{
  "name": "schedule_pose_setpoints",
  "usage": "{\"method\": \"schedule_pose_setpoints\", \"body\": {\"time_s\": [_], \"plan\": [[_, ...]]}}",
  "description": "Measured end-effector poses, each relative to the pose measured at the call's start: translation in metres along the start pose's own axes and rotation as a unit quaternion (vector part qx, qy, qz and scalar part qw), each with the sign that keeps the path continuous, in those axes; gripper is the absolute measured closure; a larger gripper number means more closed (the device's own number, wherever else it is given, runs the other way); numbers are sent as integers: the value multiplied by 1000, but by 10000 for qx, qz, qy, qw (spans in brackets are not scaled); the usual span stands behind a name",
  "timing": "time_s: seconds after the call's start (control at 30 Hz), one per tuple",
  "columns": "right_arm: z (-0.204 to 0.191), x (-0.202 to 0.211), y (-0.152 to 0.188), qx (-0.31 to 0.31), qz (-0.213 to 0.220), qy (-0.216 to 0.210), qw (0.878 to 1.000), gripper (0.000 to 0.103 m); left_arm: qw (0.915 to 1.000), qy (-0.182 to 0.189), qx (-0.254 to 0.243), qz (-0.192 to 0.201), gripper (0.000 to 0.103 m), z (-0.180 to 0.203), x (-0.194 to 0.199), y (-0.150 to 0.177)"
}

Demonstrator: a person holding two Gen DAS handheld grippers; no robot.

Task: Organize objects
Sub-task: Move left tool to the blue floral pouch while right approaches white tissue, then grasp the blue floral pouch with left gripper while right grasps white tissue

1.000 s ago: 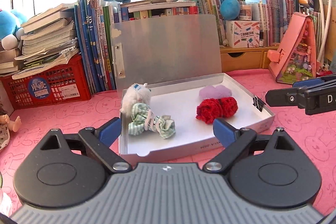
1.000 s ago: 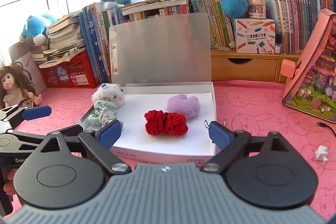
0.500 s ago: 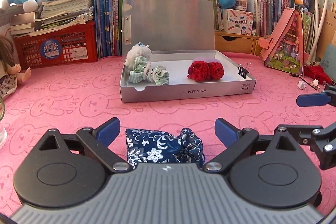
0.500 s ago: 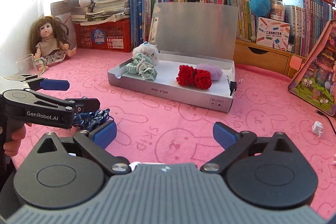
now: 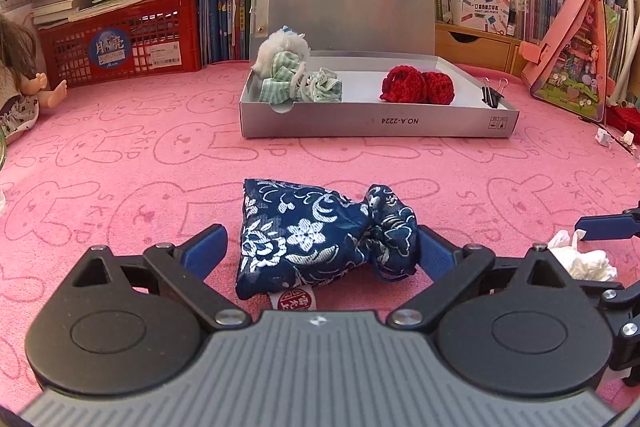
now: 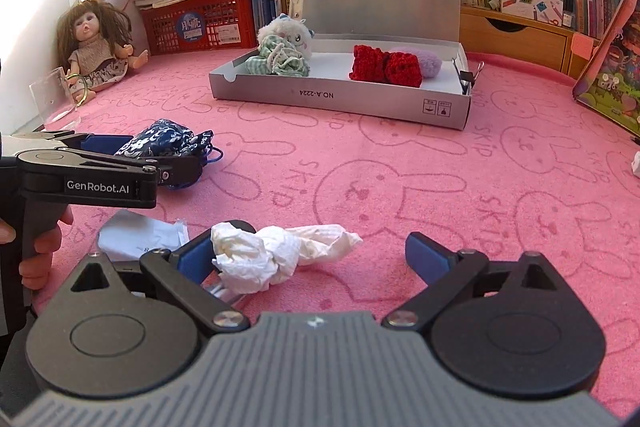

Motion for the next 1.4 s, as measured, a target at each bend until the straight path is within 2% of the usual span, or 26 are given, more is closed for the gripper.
{"method": "schedule_pose_setpoints", "body": {"time_s": [0.13,0.5,0.6,0.67,0.7,1.1,1.4], "plan": [[0,-2,0,-28,21,13,10000,3,9999,14,16,-145,3,0,-7,2],[-6,1,1,199,214,186,9994,2,9998,-88,-98,-169,1,5,-8,4],[-7,5,1,216,303,103,9993,9,9998,-81,-80,-166,1,4,-8,4],[-9,10,2,264,442,60,9987,20,9998,-86,-84,-166,1,5,-8,4],[-9,12,2,285,495,43,9984,21,9998,-86,-83,-166,1,5,-8,4],[-6,15,2,239,430,17,9988,30,9998,-79,-80,-165,1,4,-8,4],[3,39,6,102,335,16,9994,32,9998,-82,-81,-164,1,4,-8,4]]}}
Point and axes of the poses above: each gripper's, at about its wrist camera, not at the fingertips, and x roughly against the way its jaws point, z to its right, y to its underside, the point moved 6 cm from there along -x, roughly the way its jaws point, and after that the axes turned 5 degrees about z, right-handed, at the moved point
